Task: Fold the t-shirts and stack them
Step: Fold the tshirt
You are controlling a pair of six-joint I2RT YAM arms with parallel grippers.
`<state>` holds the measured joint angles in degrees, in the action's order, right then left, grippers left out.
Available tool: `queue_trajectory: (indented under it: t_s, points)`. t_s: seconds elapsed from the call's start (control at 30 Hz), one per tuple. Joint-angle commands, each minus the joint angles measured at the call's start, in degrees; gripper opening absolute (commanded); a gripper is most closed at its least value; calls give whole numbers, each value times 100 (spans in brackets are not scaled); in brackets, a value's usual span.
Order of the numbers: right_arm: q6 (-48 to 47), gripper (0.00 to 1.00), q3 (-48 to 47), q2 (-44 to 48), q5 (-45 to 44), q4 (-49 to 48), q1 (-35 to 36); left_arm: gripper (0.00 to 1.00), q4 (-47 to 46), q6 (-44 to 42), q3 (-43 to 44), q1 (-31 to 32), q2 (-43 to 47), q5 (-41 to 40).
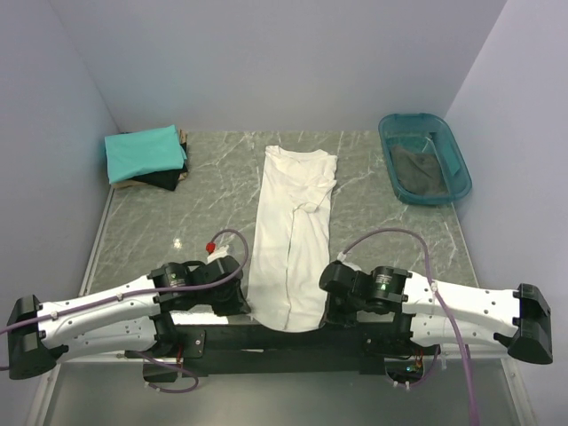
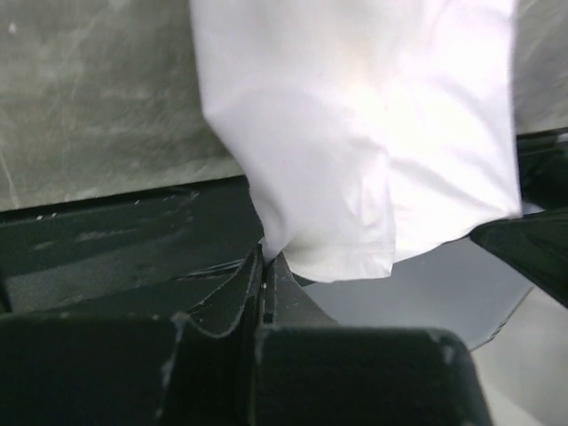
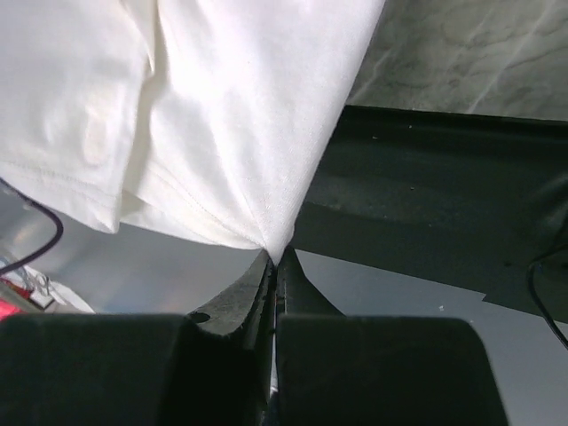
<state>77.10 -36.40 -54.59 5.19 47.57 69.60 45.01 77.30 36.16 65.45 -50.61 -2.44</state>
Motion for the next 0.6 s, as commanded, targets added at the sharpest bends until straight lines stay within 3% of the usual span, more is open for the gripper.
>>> queue_trajectory:
  t_s: [0.0, 0.13, 0.3, 0.43, 0.57]
  points:
    - [95, 0, -454, 62, -756, 578, -87, 0, 8, -188, 391, -50, -45, -591]
    - [-202, 0, -701, -52, -1090, 561, -472, 0, -229, -522, 383, -374, -159, -618]
    - [-993, 0, -912, -376, -1020, 236, -1325, 0, -861, -1434, 339, -1393, -352, -82]
    - [-1671, 0, -1254, -886, -950, -2, -1984, 0, -1284, -2138, 602, -2245, -923, 199]
    - [-2304, 0, -1720, -1518, -888, -99, -2651, 0, -1610, -2675, 1136, -2642, -1661, 489]
